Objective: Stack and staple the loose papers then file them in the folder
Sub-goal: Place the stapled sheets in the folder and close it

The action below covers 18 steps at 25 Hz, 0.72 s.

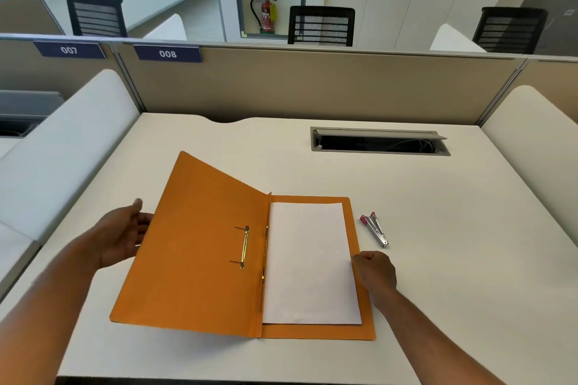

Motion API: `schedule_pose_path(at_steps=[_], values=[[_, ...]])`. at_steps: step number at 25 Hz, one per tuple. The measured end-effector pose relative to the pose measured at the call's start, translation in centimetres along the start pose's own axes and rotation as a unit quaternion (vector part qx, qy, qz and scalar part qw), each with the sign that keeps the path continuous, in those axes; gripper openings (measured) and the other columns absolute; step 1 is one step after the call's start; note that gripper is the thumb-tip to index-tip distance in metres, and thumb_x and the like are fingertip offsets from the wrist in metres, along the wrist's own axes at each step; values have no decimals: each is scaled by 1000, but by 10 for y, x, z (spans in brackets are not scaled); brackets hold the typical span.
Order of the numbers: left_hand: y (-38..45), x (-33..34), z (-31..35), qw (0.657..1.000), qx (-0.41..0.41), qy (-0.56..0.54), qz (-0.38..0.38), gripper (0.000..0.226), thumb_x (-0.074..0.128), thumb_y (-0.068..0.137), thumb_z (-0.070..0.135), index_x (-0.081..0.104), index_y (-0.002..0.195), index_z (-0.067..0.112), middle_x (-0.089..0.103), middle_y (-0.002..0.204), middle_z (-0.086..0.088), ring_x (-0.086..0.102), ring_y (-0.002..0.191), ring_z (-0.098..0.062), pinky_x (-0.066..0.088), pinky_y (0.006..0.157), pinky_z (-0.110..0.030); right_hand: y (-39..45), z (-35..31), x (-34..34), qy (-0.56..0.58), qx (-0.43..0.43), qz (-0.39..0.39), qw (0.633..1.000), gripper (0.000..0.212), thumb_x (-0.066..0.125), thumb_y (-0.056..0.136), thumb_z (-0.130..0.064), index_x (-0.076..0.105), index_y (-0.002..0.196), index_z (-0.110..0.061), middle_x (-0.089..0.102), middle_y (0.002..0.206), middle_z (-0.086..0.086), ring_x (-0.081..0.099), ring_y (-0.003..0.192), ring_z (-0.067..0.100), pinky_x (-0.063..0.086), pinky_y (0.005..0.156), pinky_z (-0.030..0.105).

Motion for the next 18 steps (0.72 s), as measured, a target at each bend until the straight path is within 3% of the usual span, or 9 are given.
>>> schedule_pose_path(at_steps=[4,5,7,9,11,12,13,15,18], values=[[-16,52,-5,977,33,-31,-210,38,63,91,43,70,108,9,72,80,-9,71,66,-22,58,61,-38,6,2,-4,27,26,1,999,36,56,90,-30,63,60,-13,63,60,5,59,58,23,44,60,30],[-19,74,-10,955,42,-35,-290,34,69,89,36,69,110,9,72,84,-9,71,71,-23,59,66,-37,7,1,-5,31,35,2,999,39,55,93,-34,64,63,-11,65,62,6,60,60,23,44,60,31],[-27,121,-23,870,69,-83,-481,31,56,99,24,63,122,5,71,111,-13,71,99,-25,57,88,-38,10,1,-7,36,50,0,998,43,53,96,-41,65,69,-11,66,67,7,63,66,25,51,67,35],[-34,159,-44,815,62,-85,-570,39,50,101,26,58,132,2,66,126,-15,66,114,-24,52,99,-36,11,-1,-9,31,66,-9,997,44,51,98,-45,67,76,-11,68,74,8,67,76,28,58,81,43],[-25,184,-76,901,32,-3,-434,50,79,78,45,74,114,11,74,110,-12,72,101,-20,59,85,-31,10,-3,-11,41,78,-24,996,46,45,101,-48,68,83,-12,72,85,9,70,84,30,59,89,50],[-15,187,-89,953,42,61,-294,57,79,72,56,74,114,18,74,112,-10,71,101,-22,59,82,-35,9,-4,-12,61,83,-38,994,48,42,103,-49,69,85,-14,73,88,9,70,85,30,60,89,50],[-7,191,-99,975,53,124,-176,58,72,78,58,69,123,21,69,122,-10,67,110,-25,56,87,-40,8,-4,-14,94,93,-54,990,52,38,105,-51,70,87,-14,74,89,10,71,85,30,61,86,49],[2,201,-111,977,68,185,-79,56,63,89,50,55,136,21,59,135,-5,57,119,-24,50,96,-45,7,-4,-21,171,125,-97,972,66,32,104,-60,73,95,-10,77,88,11,72,82,30,60,73,42],[5,215,-116,955,115,270,-51,64,68,88,42,47,143,17,49,145,-5,50,128,-25,44,107,-45,9,-5,-36,234,168,-168,943,90,25,93,-80,77,90,-7,79,83,13,72,82,31,56,72,40]])
Point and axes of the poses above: each hand's wrist, its own y-axis towards the middle knuckle, its own x-axis out of the palm, z = x × y, the point moved 3 cm from there along y, towards the middle knuckle
